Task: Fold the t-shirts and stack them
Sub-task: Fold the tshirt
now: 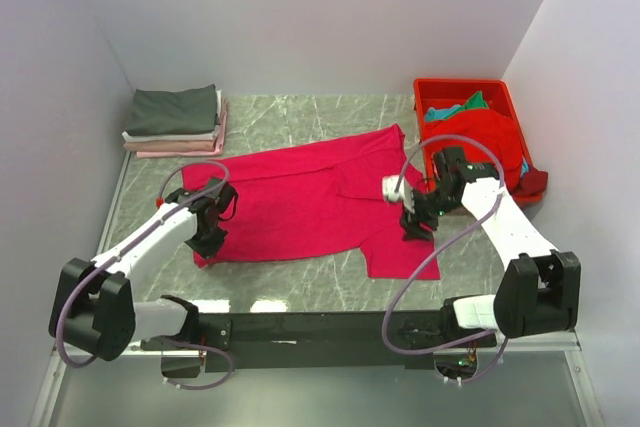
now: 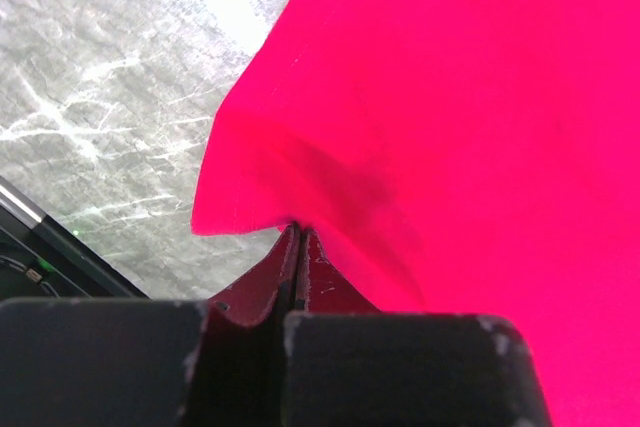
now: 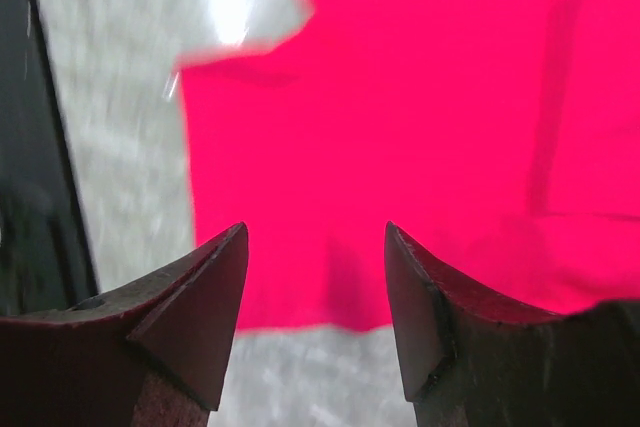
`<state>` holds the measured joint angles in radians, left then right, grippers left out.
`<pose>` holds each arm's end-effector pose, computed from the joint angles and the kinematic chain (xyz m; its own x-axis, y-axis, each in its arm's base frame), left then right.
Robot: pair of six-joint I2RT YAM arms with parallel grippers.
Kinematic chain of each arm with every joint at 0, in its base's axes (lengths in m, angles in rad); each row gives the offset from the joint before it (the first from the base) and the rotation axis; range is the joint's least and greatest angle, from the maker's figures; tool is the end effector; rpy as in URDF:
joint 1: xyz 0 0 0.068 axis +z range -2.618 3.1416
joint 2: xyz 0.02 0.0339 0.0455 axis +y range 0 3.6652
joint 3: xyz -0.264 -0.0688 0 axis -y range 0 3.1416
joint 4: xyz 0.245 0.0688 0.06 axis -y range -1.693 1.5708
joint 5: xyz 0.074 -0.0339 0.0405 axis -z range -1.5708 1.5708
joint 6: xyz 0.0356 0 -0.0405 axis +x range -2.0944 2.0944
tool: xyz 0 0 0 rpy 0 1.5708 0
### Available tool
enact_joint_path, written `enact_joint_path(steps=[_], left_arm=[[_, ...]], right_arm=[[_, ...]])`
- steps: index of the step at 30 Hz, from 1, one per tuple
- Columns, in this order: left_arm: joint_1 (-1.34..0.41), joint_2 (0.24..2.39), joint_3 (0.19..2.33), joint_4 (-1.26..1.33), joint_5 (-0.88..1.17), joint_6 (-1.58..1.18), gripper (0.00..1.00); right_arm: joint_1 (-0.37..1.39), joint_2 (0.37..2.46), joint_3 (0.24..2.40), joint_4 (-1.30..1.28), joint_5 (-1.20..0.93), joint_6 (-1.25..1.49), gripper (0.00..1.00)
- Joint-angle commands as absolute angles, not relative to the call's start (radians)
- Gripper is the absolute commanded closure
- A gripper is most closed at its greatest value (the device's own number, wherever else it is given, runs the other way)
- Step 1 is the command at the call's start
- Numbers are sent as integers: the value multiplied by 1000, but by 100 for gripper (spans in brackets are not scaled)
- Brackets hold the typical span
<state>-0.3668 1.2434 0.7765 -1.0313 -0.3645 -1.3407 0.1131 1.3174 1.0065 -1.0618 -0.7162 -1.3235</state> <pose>0.1807 -0.0558 0.1998 -0.5151 -0.7766 -0.3627 -0.8356 0.5493 0.0105 0.2212 0.0486 0.2524 -0.0314 -0.7396 -0.6723 -0.9968 0.0726 -0.0333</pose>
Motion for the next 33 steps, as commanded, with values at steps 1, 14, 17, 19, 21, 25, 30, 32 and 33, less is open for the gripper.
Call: enact_joint_path(steps=[1, 14, 17, 19, 21, 25, 30, 32, 33], left_arm=[[-365, 1209, 792, -1014, -373, -1286, 100], [-364, 1151, 788, -977, -348, -1238, 100], [-364, 1143, 779, -968, -334, -1238, 100], [-364, 1132, 769, -959, -327, -1239, 100], [-364, 1129, 761, -953, -324, -1238, 100], [-364, 1124, 753, -942, -318, -1238, 100], [-364, 1129, 753, -937, -314, -1235, 100], [-364, 1129, 752, -931, -314, -1233, 100], [-362, 1129, 752, -930, -313, -1233, 100]], right_arm=[[107, 1273, 931, -1203, -559, -1607, 37], [216, 1106, 684, -1148, -347, -1675, 42], [271, 1101, 615, -1027, -259, -1588, 43], [281, 1117, 589, -991, -227, -1557, 44], [284, 1137, 575, -944, -210, -1534, 45], [290, 1166, 528, -861, -175, -1502, 47], [296, 1192, 486, -767, -129, -1471, 51], [299, 1195, 469, -749, -124, -1471, 54], [299, 1195, 465, -746, -124, -1470, 59]])
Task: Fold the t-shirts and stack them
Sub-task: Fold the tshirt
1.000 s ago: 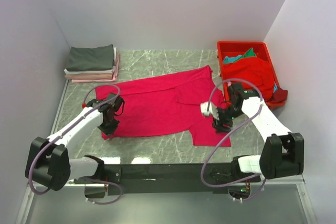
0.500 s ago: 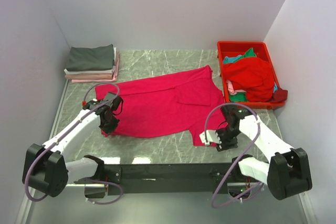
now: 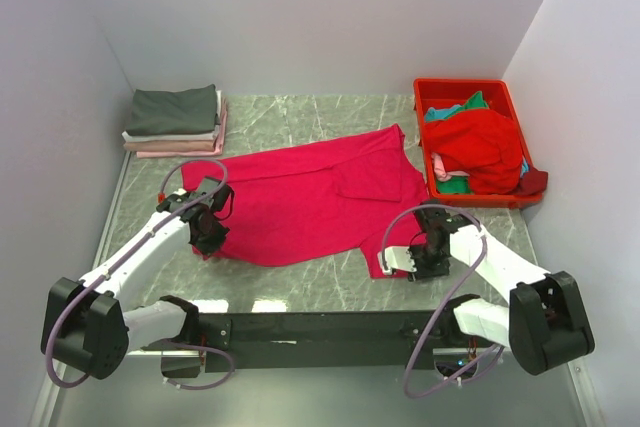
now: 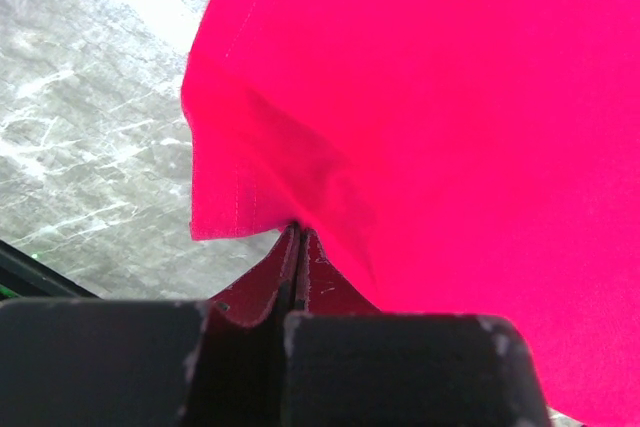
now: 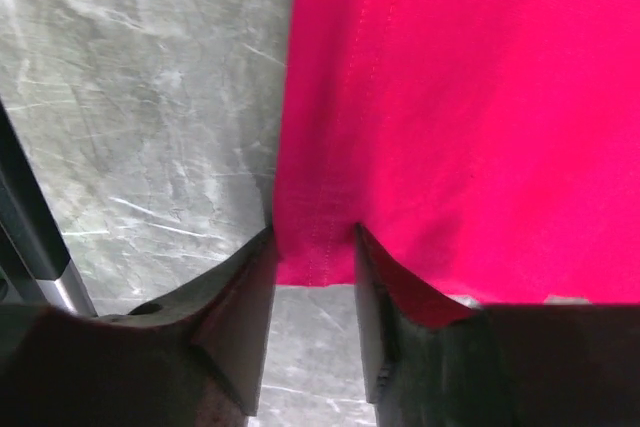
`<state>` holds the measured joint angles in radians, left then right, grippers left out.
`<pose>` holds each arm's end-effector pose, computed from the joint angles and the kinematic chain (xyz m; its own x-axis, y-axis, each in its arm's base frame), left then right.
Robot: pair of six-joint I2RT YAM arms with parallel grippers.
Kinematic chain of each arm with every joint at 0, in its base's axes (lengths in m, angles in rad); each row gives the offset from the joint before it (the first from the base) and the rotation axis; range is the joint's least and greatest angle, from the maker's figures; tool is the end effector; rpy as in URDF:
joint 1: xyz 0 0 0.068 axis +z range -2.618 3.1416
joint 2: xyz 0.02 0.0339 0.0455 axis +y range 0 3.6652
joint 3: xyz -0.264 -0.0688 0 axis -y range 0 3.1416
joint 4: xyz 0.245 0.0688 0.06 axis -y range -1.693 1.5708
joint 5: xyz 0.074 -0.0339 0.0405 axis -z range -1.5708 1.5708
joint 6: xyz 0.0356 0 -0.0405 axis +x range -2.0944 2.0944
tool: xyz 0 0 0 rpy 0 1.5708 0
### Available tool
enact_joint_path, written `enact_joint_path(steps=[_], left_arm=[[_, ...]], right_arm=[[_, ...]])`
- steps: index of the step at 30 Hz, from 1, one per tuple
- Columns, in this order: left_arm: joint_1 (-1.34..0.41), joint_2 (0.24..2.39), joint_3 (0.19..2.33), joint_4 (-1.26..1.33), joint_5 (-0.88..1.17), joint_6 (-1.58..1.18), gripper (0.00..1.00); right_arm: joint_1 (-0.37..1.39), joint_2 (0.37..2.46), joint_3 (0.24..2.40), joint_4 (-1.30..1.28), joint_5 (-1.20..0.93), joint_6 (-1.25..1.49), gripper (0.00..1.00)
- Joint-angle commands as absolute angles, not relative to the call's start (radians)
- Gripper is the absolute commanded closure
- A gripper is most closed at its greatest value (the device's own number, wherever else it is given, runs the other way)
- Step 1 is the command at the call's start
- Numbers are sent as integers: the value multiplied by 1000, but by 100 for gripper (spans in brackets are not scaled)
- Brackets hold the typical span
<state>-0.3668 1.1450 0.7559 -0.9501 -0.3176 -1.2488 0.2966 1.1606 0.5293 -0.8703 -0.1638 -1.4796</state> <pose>0.1768 -0.0560 0.2116 -0.5472 -0.7551 -0.3610 -0.7752 0.6199 -0.1215 0.1470 0.0510 0.1506 0.2110 -0.9629 -0.1683 -0.9773 -0.2047 -0.0540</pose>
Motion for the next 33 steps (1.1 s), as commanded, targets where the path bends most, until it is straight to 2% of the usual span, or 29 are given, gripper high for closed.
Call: enact_joint_path(steps=[1, 4, 11, 16, 20, 33], left_arm=[[-364, 1131, 750, -930, -311, -1233, 100], [-364, 1131, 749, -925, -310, -1229, 100], [-364, 1126, 764, -928, -319, -1223, 100], [-359, 1123, 769, -920, -319, -1218, 100], [-351, 1123, 765, -913, -321, -1212, 100], [-281, 1106, 738, -871, -302, -1184, 100]], right_arm=[[298, 1195, 463, -747, -127, -1468, 63], [301, 1175, 503, -788, -166, -1457, 74], [304, 1115, 661, -958, -241, -1456, 83], [314, 1176, 790, -933, -215, -1381, 96], [333, 1232, 868, -856, -183, -1306, 100], [350, 1382, 1077, -687, -152, -1114, 100]])
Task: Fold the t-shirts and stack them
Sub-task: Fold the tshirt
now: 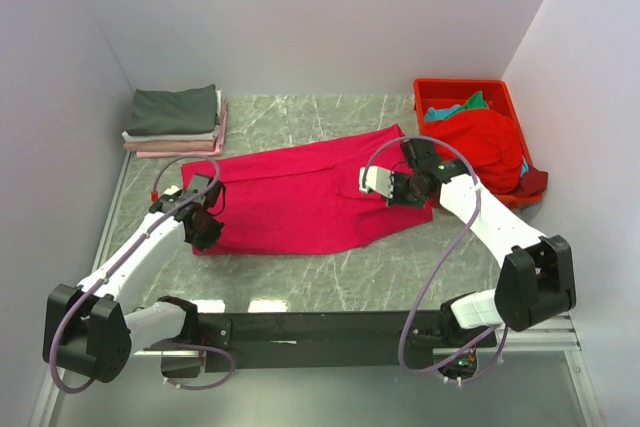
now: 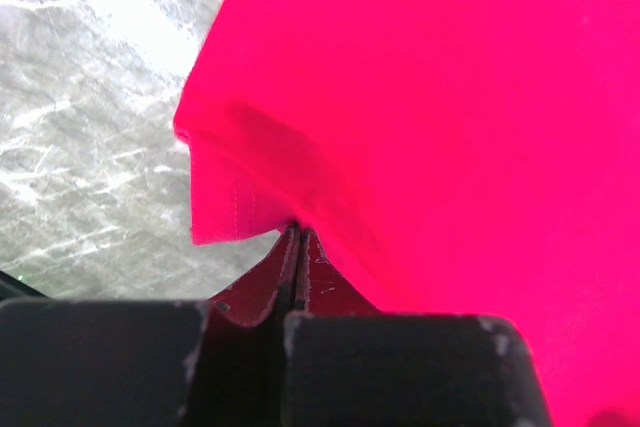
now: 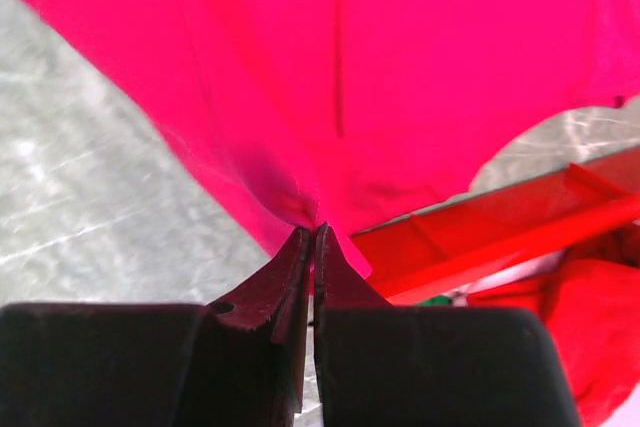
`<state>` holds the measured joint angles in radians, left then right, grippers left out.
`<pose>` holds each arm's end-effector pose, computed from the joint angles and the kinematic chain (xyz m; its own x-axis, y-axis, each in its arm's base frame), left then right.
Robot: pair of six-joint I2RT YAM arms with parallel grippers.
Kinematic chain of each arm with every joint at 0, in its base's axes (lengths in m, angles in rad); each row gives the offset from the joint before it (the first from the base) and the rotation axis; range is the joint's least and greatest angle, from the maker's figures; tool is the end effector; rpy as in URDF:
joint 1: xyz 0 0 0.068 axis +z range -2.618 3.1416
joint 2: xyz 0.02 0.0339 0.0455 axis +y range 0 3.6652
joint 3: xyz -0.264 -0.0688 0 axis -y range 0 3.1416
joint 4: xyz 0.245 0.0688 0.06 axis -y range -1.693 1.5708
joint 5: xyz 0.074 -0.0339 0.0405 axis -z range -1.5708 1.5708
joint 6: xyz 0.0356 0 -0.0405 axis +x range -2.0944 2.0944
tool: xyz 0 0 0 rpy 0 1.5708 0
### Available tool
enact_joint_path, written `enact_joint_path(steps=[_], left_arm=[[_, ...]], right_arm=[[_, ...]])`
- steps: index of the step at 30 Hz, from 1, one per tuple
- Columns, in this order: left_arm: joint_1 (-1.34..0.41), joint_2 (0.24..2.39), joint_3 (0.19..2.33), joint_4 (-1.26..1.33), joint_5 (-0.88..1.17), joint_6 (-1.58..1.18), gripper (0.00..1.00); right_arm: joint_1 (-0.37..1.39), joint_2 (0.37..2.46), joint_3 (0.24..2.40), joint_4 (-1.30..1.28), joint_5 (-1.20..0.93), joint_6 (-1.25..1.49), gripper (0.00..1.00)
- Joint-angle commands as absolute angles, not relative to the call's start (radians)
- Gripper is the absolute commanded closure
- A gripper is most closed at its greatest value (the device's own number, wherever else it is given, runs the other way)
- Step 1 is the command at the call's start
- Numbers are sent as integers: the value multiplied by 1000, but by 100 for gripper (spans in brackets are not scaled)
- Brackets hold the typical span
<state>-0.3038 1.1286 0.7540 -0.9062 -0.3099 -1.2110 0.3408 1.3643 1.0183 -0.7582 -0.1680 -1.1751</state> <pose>0.1825 -0.0458 0.2149 -0.5107 -0.7741 -0.3742 -0.7848 0.5974 -0.1647 0.2485 0.0944 0.2478 0.0450 -0.9493 -0.3112 -0.9310 0.0730 -0.3575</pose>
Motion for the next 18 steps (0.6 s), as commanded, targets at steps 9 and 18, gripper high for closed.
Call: enact_joint_path(steps=[9, 18], left_arm=[[-180, 1132, 709, -813, -259, -1131, 100], [-101, 1192, 729, -778, -245, -1068, 100]], right_arm=[[351, 1387, 1111, -559, -138, -1048, 100], [356, 1371, 1118, -495, -132, -1035, 100]])
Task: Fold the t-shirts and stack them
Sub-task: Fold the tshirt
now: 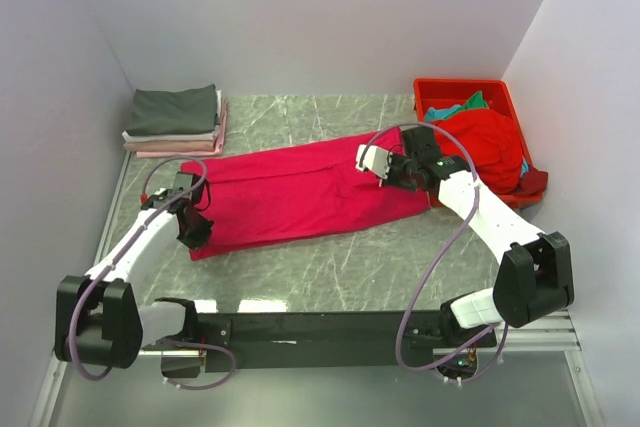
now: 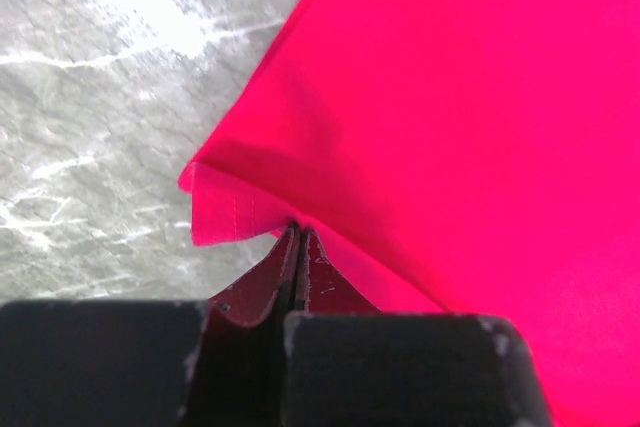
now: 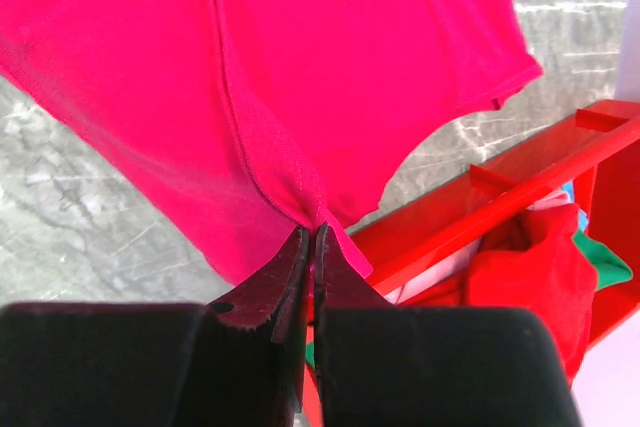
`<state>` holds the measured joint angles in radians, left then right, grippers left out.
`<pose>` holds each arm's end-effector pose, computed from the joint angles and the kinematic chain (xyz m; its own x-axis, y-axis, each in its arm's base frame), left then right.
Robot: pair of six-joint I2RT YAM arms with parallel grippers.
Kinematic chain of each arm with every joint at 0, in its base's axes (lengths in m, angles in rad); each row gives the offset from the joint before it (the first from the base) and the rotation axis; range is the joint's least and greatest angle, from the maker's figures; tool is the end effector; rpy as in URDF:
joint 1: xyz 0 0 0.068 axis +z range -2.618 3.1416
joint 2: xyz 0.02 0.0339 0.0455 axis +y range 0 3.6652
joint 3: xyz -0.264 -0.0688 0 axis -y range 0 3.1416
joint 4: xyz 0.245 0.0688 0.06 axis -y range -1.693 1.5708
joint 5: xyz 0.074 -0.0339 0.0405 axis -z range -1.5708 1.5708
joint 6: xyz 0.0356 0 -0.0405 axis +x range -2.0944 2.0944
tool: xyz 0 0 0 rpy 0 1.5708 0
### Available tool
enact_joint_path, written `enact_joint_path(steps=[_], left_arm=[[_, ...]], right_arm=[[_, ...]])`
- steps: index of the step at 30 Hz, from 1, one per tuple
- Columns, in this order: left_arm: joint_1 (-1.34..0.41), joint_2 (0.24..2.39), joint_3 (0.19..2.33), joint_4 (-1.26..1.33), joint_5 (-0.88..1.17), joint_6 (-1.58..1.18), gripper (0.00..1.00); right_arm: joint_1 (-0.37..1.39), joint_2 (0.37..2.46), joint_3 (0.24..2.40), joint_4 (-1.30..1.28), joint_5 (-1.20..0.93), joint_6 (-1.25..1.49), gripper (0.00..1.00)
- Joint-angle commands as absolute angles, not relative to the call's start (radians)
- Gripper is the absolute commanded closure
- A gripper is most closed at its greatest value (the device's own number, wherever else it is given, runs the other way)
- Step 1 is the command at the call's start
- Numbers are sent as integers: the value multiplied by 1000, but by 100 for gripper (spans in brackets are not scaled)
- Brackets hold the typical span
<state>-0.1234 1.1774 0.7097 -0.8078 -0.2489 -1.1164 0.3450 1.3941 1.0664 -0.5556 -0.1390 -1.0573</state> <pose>0.1957 -0.0154 0.1966 -0.4600 -0.8205 -0.3395 -0.8320 0.5318 -0.1580 0.2752 0.1041 0.2669 0.0065 -0.9143 -0.4050 -0.8387 0.2156 -0.5002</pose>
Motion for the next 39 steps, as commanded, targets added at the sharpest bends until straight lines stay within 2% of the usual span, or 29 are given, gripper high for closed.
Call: enact_joint_path(steps=[1, 15, 39], left_arm=[[-91, 1209, 738, -770, -245, -1063, 100], [-60, 1388, 868, -739, -248, -994, 100], [-23, 1500, 974, -739, -276, -946, 100]], right_arm=[[354, 1373, 1123, -491, -130, -1034, 100], [354, 1457, 1189, -405, -104, -985, 100], [336, 1562, 1282, -316, -61, -922, 100]])
